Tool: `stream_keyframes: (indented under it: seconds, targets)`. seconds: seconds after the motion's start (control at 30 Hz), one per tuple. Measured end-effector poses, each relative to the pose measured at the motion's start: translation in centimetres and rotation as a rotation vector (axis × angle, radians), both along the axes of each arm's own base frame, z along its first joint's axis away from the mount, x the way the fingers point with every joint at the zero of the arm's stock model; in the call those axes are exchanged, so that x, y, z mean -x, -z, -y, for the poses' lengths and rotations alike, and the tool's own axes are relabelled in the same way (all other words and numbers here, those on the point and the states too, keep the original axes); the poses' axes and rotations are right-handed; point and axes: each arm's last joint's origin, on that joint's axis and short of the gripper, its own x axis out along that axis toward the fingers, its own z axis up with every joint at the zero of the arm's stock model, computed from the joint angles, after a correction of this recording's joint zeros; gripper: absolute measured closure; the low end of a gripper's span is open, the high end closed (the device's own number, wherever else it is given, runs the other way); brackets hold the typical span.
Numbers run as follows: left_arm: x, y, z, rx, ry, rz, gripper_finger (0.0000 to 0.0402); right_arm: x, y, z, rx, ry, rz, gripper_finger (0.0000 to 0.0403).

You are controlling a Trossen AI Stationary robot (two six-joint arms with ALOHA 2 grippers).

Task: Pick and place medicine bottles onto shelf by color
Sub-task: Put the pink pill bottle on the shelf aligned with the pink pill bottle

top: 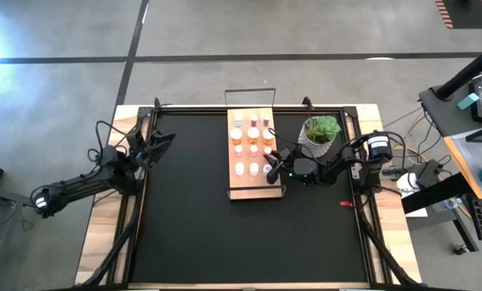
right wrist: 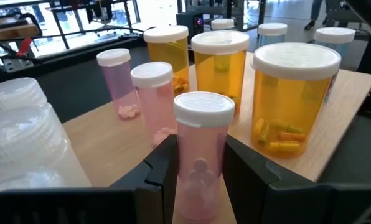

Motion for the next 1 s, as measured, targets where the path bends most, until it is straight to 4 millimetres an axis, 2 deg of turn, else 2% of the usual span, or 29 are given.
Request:
stream_keyframes:
  seconds: [0.17,0.5,1.0]
  targets:
    - [0.0,0.0,0.0,0.0,0.0,0.0,0.0178,-0.04,0.19,0.0,-0.005,0.001,0.005,0.03]
    - [0.0,0.0,0.0,0.0,0.0,0.0,0.0178,-0.11,0.29,0.0,0.009,-0.003,-0.013,0.0257]
    - [0.0,0.01,0.0,0.0,0.0,0.0,0.0178,-0.14,0.08,-0.07,-0.011,-0.001,0.014,0.0229]
